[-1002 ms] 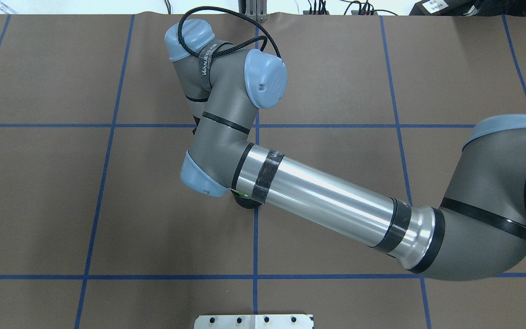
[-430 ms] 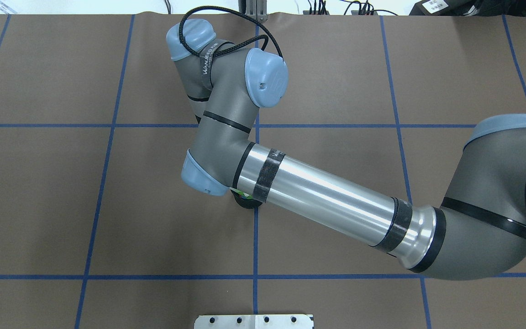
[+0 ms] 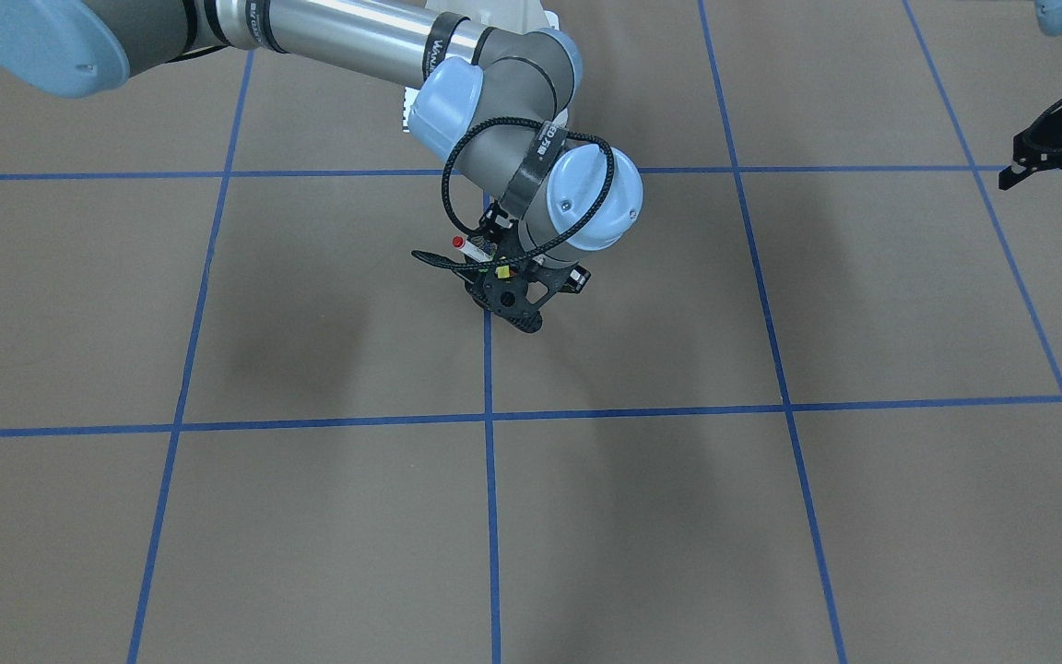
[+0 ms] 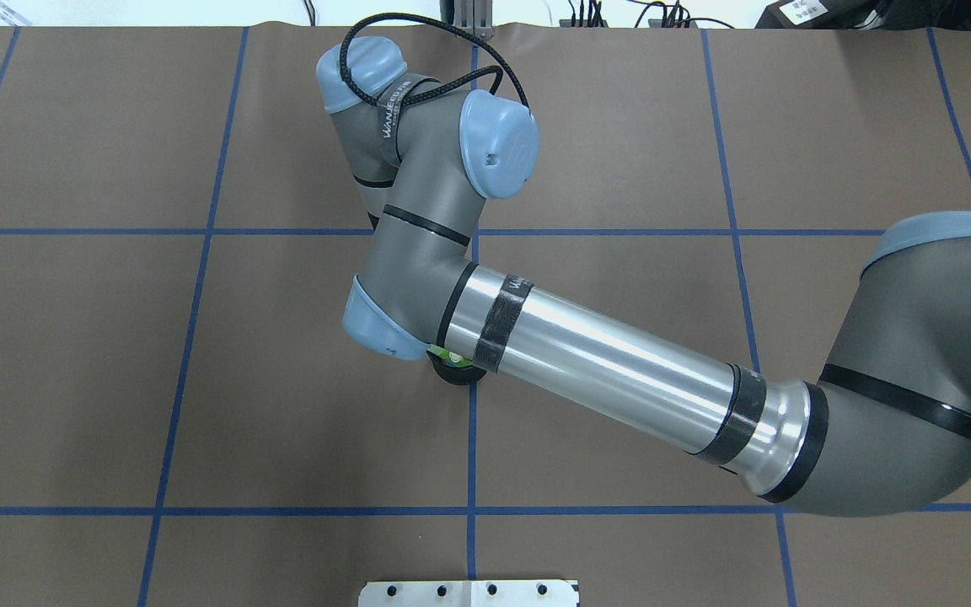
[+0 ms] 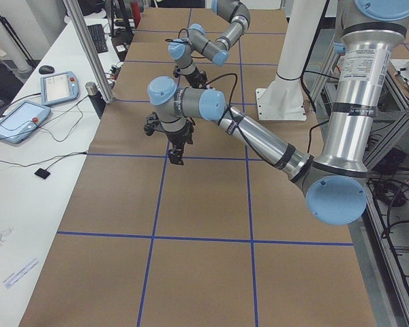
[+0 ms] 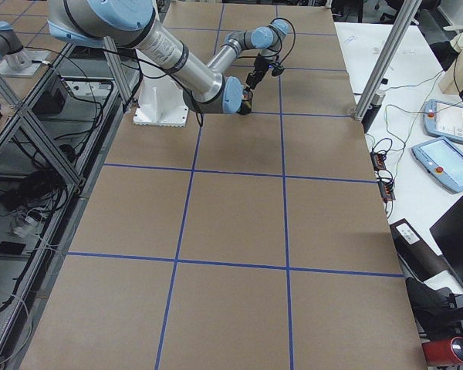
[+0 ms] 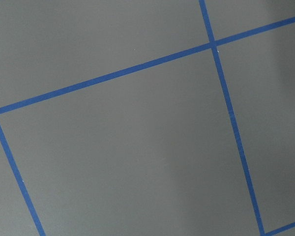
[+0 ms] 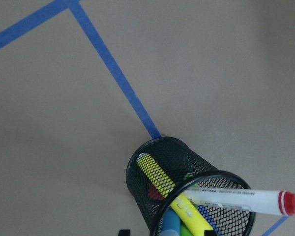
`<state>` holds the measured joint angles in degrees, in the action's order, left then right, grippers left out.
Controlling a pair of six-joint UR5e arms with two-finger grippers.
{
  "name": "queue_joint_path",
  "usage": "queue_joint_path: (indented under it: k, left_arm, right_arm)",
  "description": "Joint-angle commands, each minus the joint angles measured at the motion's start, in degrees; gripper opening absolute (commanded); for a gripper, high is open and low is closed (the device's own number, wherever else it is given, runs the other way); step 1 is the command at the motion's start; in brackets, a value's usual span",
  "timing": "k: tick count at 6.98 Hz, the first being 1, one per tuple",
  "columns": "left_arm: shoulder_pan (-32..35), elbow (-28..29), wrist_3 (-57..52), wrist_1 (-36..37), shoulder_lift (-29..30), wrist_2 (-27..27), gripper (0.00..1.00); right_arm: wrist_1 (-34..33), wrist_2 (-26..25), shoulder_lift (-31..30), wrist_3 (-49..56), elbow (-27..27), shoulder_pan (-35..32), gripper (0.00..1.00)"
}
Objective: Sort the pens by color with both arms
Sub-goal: 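Lower the right gripper into the cup and grasp the blue marker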
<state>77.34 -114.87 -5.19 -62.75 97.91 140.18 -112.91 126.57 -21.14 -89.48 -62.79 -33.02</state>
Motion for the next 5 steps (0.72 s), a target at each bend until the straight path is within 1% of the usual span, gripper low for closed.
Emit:
queue_joint_path:
  k: [1, 2, 5]
  left_arm:
    - [0.0, 0.0, 0.0, 0.0, 0.0, 0.0, 0.99]
    - [0.0, 0.0, 0.0, 0.0, 0.0, 0.0, 0.99]
    - [0.0, 0.0, -0.1, 0.0, 0.0, 0.0, 0.99]
  right_arm:
    - [0.1, 0.3, -0.6, -0.7, -1.4, 0.6, 0.58]
    - [0.1, 0.3, -0.4, -1.0, -1.5, 0.7, 0.57]
    - [0.1, 0.1, -0.6, -1.3, -1.6, 0.7, 0.48]
